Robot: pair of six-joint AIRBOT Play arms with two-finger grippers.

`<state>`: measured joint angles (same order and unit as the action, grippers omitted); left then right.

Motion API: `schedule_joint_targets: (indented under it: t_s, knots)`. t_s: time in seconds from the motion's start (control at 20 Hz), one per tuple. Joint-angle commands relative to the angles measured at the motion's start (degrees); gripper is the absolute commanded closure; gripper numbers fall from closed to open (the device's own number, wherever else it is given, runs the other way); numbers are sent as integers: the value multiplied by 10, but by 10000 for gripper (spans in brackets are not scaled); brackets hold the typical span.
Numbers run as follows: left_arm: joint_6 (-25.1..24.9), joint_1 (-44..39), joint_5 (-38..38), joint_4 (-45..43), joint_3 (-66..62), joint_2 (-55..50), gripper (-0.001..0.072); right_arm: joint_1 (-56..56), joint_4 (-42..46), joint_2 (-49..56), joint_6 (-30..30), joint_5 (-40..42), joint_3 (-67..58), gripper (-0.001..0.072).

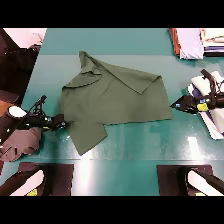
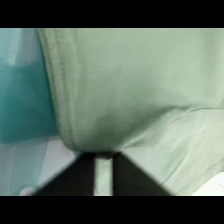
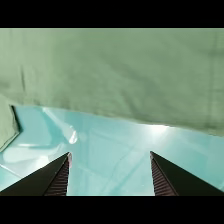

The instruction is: Fold the shirts.

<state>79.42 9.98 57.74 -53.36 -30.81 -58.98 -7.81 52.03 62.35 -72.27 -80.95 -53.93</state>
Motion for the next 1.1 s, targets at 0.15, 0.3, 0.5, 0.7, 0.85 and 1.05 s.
schedule_joint_targets:
  t_s: [0.15,0.3,0.5,0.7,0.85,1.05]
  knots:
    - [-4,0,5,6,-76,1,682,-89,6,32,4,4,1,159]
    - [-4,0,19,6,-105,1,682,-99,7,102,11,13,1,159]
    - [-4,0,35,2,-107,1,682,-98,3,183,14,61,1,211]
    - [-4,0,28,2,-107,1,682,-71,7,219,14,58,1,240]
    - [-4,0,30,2,-107,1,681,-37,7,235,13,61,1,240]
    - [-4,0,38,2,-107,1,681,-2,6,243,12,60,1,265]
